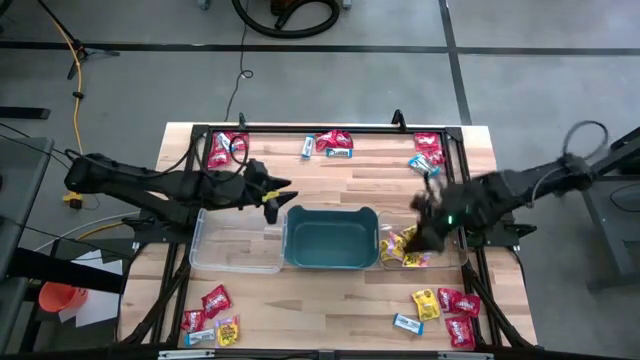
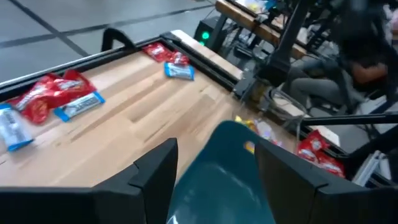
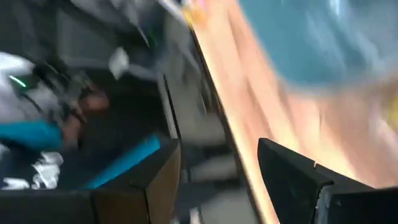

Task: Sort candy
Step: Put the yellow candy into the right transparent bin

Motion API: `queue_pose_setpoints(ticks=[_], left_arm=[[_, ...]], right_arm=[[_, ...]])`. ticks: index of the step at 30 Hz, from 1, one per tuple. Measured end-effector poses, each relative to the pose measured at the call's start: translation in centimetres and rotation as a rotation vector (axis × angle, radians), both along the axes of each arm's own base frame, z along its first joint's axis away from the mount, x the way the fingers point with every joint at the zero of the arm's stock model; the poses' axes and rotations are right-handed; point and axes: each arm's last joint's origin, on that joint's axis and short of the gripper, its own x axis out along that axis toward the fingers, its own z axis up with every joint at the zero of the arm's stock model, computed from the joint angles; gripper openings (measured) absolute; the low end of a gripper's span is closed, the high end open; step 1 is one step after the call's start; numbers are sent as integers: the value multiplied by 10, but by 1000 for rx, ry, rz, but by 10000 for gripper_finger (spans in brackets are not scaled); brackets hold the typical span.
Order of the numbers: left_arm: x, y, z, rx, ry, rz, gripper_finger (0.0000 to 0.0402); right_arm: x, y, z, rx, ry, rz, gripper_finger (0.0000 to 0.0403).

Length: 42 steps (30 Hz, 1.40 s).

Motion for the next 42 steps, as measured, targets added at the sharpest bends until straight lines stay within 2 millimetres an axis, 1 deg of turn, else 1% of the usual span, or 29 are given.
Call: queue_pose_setpoints(ticks=[3, 6, 9, 11, 14, 17, 20, 27, 30, 34, 36, 38, 42], left_arm=[[-1, -2, -2, 29, 3, 36, 202], [0, -1, -2, 60, 8, 54, 202], [0, 2, -3, 80, 22, 59, 202], [0, 3, -2, 83, 20, 61, 202], [0, 3, -2, 90, 25, 58, 202], [0, 3, -2, 92, 26, 57, 202], [0, 3, -2, 98, 29, 55, 202], [0, 3, -2, 96, 28, 55, 202], [0, 3, -2, 96, 28, 55, 202], [0, 3, -2, 96, 28, 54, 202], [0, 3, -2, 96, 29, 54, 202], [0, 3, -3, 96, 29, 54, 202], [0, 3, -3, 96, 30, 54, 202]], right_arm=[[-8, 34, -19, 6, 241, 28, 210], [-18, 65, -41, -22, 469, -25, 210], [-25, 94, -62, -40, 661, -106, 210], [-27, 110, -77, -57, 755, -163, 210], [-25, 125, -99, -100, 861, -262, 210], [-19, 133, -119, -139, 932, -356, 210], [-12, 136, -135, -172, 964, -425, 210], [-1, 147, -170, -240, 999, -468, 211], [1, 150, -181, -265, 1019, -475, 211], [2, 151, -185, -282, 1026, -462, 205], [1, 151, -182, -279, 1014, -447, 187], [0, 149, -179, -284, 997, -434, 150], [-2, 145, -161, -266, 924, -383, 39]])
